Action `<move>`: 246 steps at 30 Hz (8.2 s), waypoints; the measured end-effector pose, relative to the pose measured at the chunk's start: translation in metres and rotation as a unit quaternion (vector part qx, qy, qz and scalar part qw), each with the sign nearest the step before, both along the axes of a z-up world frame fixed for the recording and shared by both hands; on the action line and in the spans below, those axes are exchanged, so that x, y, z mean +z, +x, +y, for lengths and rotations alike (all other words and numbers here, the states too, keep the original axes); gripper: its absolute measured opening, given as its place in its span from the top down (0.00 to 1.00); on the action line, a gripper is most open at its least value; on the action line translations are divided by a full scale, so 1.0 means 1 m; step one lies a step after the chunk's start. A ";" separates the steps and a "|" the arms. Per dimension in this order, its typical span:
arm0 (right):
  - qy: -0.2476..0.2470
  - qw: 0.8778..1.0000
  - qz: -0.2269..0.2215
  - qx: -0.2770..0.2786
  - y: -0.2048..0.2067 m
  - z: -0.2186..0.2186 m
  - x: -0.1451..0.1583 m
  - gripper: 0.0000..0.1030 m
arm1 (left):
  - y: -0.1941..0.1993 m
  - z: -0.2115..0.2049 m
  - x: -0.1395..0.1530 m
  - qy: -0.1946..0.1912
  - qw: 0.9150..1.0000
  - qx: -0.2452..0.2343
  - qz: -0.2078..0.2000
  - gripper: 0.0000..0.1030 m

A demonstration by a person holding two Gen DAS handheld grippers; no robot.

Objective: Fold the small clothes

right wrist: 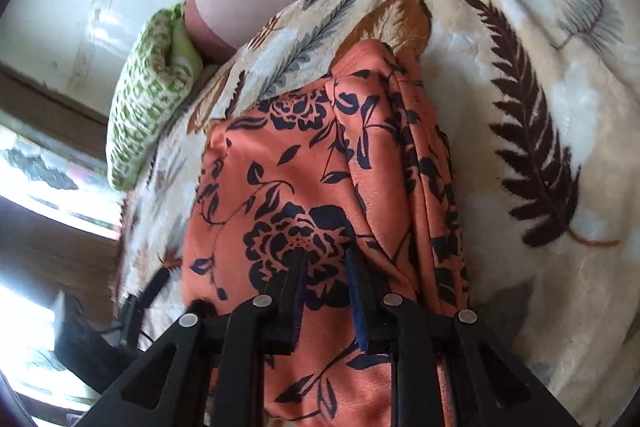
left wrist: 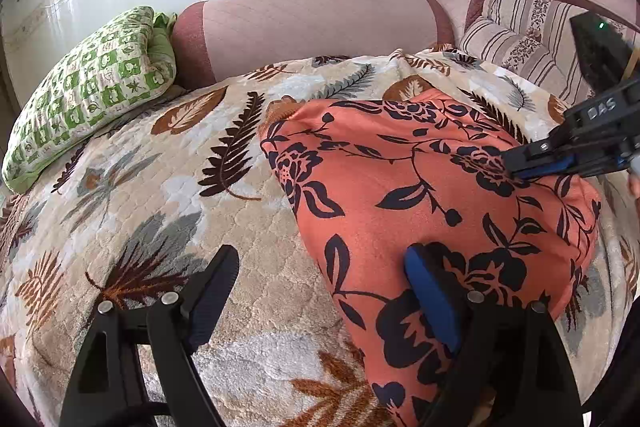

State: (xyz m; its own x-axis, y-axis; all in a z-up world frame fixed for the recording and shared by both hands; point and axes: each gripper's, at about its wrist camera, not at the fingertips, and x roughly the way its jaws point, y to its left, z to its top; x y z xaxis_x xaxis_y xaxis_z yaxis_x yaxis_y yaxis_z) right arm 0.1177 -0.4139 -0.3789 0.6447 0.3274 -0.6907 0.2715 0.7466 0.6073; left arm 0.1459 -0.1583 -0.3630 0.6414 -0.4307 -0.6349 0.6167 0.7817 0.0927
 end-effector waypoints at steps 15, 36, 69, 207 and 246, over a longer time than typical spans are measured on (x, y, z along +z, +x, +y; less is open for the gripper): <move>-0.004 1.000 -0.011 0.018 -0.043 0.004 0.015 0.77 | 0.000 -0.002 0.001 0.002 1.000 0.003 0.002 0.17; 0.030 0.996 -0.062 -0.065 -0.053 -0.045 0.027 0.19 | 0.007 -0.002 0.004 -0.008 0.999 0.009 0.033 0.16; 0.117 0.992 -0.038 -0.007 0.002 -0.073 -0.037 0.19 | 0.089 -0.013 -0.005 -0.145 0.952 -0.063 0.261 0.17; -0.202 0.954 -0.219 -0.038 -0.054 0.152 0.092 0.32 | 0.009 0.163 0.119 -0.049 0.948 0.308 -0.059 0.18; -0.307 0.910 -0.277 -0.002 -0.151 0.262 0.175 0.27 | -0.132 0.200 0.230 -0.052 0.938 0.292 -0.181 0.15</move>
